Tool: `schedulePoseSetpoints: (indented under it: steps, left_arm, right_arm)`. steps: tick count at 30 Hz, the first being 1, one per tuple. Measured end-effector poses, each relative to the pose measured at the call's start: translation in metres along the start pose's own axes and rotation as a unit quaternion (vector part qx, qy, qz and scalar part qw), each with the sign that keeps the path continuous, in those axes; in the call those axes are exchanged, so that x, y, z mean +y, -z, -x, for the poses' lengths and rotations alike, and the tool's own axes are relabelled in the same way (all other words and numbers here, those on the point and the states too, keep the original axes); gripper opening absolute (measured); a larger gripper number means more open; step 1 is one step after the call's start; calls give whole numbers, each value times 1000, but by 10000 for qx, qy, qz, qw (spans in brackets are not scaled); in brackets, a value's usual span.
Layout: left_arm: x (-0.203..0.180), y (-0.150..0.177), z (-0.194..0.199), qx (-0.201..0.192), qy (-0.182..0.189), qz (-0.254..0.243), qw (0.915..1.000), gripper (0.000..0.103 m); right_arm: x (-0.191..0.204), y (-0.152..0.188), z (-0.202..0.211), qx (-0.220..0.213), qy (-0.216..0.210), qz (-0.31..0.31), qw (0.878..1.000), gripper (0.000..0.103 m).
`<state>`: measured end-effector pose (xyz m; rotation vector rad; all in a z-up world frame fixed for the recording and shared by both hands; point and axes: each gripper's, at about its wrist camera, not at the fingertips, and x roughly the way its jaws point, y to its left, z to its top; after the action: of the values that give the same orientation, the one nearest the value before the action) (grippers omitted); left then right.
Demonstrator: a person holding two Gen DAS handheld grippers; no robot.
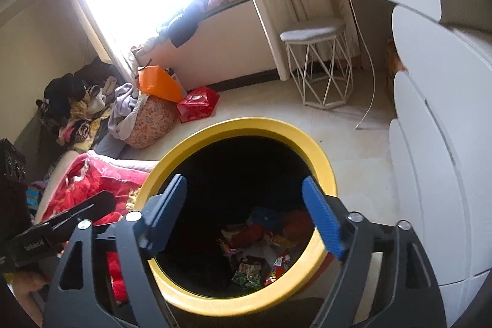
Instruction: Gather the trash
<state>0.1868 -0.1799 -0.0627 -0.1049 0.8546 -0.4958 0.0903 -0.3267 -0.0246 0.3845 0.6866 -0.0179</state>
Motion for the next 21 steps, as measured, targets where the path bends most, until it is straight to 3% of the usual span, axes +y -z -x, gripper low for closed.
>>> schedulePoseSetpoints:
  steps: [11,21]
  left_arm:
    - [15,12,49,-364,-299,221,9986,92]
    - [33,31,85,-582,-653,380,9954,92]
  right_arm:
    - [27,8,20,-153,-110,390,9991,95]
    - [56,19,36,-295,-207,800,9961,96]
